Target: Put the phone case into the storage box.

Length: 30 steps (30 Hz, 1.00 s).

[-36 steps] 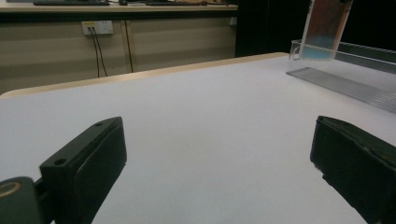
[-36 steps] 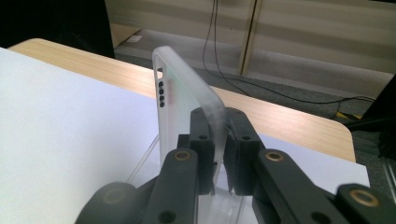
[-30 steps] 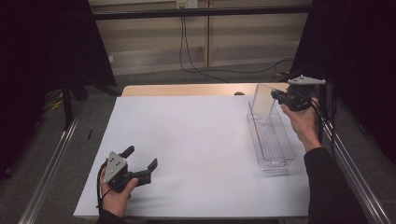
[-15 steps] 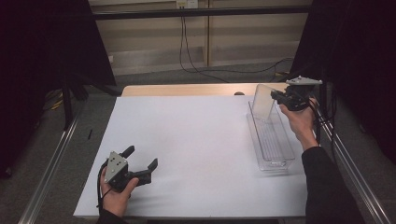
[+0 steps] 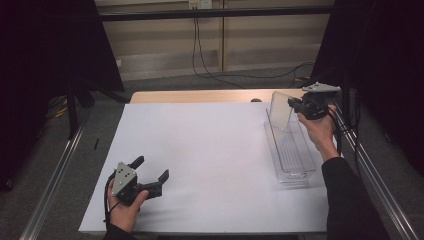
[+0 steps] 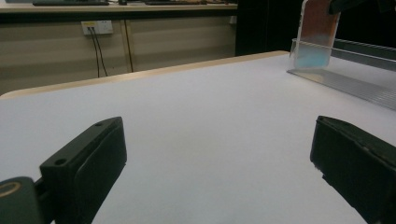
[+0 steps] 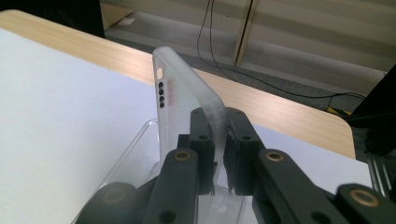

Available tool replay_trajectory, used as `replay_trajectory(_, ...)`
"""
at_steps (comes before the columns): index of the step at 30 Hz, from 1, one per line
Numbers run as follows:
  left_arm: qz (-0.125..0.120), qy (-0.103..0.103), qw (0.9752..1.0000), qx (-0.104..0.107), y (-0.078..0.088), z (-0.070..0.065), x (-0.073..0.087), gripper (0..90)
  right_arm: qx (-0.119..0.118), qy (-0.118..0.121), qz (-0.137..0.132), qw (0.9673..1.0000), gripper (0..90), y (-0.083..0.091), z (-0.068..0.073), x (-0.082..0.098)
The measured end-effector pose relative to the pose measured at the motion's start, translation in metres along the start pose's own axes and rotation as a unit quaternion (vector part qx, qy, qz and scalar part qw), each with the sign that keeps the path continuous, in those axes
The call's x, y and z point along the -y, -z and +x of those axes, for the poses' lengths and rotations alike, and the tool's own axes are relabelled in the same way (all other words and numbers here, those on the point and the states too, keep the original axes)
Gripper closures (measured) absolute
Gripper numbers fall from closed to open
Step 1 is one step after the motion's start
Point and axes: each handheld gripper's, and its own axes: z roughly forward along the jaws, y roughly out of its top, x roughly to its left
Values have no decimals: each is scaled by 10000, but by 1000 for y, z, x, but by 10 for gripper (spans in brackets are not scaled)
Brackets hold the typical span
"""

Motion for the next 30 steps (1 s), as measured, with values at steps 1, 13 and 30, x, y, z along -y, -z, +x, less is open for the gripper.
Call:
replay_trajectory(1,-10,5,10000,0,0,0,0,37,22,14,27,10000,826,0,1,0)
replay_trajectory(13,11,-10,10000,25,-1,-1,0,37,-85,233,452,9987,827,-1,-4,-8)
replay_trajectory(30,20,0,10000,13,-2,-1,0,38,306,209,508,9980,839,-14,-9,-10)
